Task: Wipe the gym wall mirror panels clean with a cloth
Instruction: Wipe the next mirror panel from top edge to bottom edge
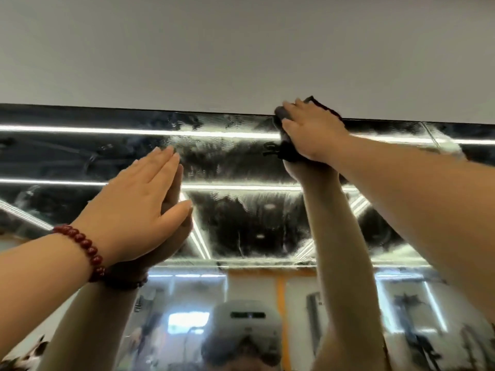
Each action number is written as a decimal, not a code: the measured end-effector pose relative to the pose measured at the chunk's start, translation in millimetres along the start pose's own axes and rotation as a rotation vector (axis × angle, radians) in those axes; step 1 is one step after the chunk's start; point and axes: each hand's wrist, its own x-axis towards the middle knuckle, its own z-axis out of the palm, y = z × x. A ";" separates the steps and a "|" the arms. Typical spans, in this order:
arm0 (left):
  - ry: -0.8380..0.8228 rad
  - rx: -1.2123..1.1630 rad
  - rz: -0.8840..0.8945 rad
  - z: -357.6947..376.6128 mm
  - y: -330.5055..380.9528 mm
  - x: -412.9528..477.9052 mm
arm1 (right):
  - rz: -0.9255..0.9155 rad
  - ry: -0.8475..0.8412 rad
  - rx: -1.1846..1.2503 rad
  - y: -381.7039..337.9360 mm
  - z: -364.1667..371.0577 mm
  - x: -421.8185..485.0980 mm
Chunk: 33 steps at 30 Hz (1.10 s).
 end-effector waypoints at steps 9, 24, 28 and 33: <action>0.018 -0.060 0.008 -0.3 -31.1 -4.3 | -0.456 -0.091 0.118 -76.1 -2.5 -47.7; -0.037 -0.093 0.033 -8.8 -82.7 -9.5 | -0.389 -0.112 0.156 -104.1 -5.4 -17.5; -0.038 -0.057 0.055 -4.9 -96.3 -21.4 | -0.102 -0.040 0.139 -119.8 -7.6 15.4; -0.007 -0.046 0.080 -2.5 -99.0 -22.1 | -0.615 -0.073 0.112 -165.2 3.8 -39.8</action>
